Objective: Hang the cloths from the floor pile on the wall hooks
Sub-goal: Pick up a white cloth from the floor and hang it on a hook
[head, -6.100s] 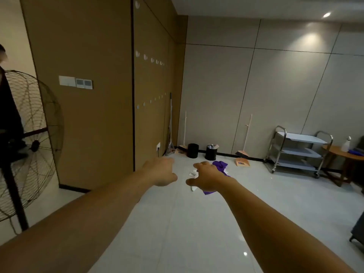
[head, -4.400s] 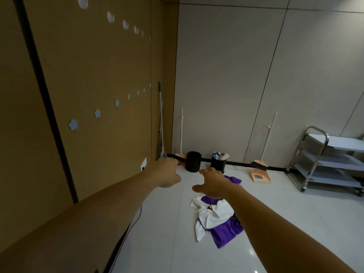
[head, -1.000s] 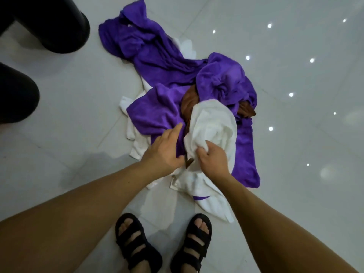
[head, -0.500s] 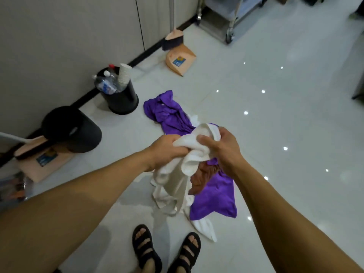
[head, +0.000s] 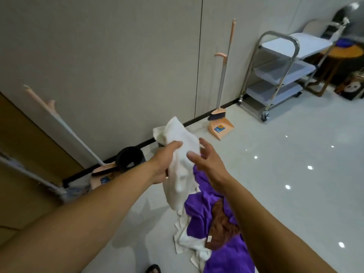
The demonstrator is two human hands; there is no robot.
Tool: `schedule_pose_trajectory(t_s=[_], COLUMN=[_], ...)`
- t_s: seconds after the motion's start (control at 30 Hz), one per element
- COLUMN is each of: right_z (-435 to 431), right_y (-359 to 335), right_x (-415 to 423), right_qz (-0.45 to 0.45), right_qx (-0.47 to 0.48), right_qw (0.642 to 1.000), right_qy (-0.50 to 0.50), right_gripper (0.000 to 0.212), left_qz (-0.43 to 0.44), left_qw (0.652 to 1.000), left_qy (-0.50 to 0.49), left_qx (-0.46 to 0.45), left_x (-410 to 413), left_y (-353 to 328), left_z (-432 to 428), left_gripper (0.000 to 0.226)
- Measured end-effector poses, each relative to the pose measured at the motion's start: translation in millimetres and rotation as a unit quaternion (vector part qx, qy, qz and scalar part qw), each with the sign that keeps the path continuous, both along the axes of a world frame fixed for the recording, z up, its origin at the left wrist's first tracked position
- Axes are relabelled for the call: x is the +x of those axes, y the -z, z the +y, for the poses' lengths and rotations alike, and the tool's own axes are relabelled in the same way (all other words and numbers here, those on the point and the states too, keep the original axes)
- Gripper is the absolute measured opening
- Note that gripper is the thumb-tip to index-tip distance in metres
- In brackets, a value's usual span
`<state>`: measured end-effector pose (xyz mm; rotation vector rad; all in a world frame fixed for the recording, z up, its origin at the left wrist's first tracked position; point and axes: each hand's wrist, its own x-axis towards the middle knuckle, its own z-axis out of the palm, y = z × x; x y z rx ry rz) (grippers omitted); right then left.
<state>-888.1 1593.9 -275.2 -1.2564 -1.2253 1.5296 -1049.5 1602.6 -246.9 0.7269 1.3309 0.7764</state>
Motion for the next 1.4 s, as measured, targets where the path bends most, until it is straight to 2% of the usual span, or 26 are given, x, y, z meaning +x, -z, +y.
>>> schedule_pose_trajectory(t_s=[0.07,0.13,0.23,0.3,0.37,0.5,0.57,0.63,0.7,0.77,0.83,0.87,0.93,1.0,1.1,1.17,1.27,1.3,1.4], right_z=[-9,-9,-5,-2,-5,-20,-33,-51,-72,-95,-118,-129,-157,-187,-225,-243,-256,-257,-266], right_y=[-9,-27,-66,-94,-121,-161,-178,-193,-204,-214,-218,-217,-211,-200,-185,-177,-170,-171,-184], right_x=[-8,-16,-34,-49,-66,-96,-109,-123,-137,-144,-143,-140,-133,-129,-136,-144,-149,-148,-150], right_qz=[-0.055,-0.075,-0.021,0.013,0.025,0.008,0.053,0.085,0.108,0.161,0.214,0.204,0.135,0.059,-0.028,-0.085,-0.178,-0.189,-0.138], right_qx=[0.015,0.046,0.094,0.115,0.105,0.128,0.126,0.124,0.108,0.058,0.028,0.043,0.103,0.17,0.267,0.306,0.341,0.338,0.29], right_qw=[0.997,0.996,0.995,0.993,0.993,0.992,0.99,0.989,0.988,0.983,0.966,0.961,0.955,0.943,0.921,0.905,0.892,0.895,0.924], right_qy=[-0.056,-0.012,0.035,0.036,0.043,0.008,0.016,0.009,-0.015,-0.063,-0.143,-0.181,-0.242,-0.279,-0.283,-0.283,-0.237,-0.221,-0.206], right_gripper=[0.065,0.046,0.027,0.03,0.043,0.056,0.047,0.035,0.03,0.029,0.035,0.043,0.071,0.093,0.103,0.086,0.017,0.01,0.019], left_qz=[-0.026,-0.03,-0.002,0.034,0.054,0.028,0.008,0.05,0.107,0.102,0.048,0.015,-0.035,-0.012,0.031,-0.023,-0.07,-0.068,-0.008], left_qw=[0.999,0.998,0.987,0.972,0.961,0.975,0.983,0.985,0.981,0.974,0.967,0.961,0.944,0.92,0.875,0.864,0.871,0.879,0.924], left_qy=[-0.026,-0.045,-0.108,-0.151,-0.173,-0.103,-0.034,0.001,-0.068,-0.142,-0.187,-0.207,-0.25,-0.318,-0.425,-0.436,-0.39,-0.367,-0.264], left_qx=[0.008,0.036,0.117,0.177,0.21,0.197,0.183,0.167,0.145,0.143,0.167,0.183,0.214,0.23,0.231,0.251,0.288,0.298,0.275], left_x=[-10,-20,-38,-52,-66,-88,-94,-94,-91,-92,-99,-103,-110,-111,-108,-107,-110,-110,-105], left_y=[-24,-43,-68,-84,-99,-119,-124,-125,-132,-144,-162,-172,-192,-209,-227,-234,-238,-238,-228], left_z=[-8,-21,-45,-63,-86,-133,-157,-179,-198,-213,-232,-241,-260,-276,-293,-308,-333,-344,-378], left_gripper=[0.062,0.07,0.053,0.033,0.022,0.034,0.04,0.045,0.041,0.029,0.021,0.023,0.031,0.034,0.032,0.031,0.032,0.029,0.025])
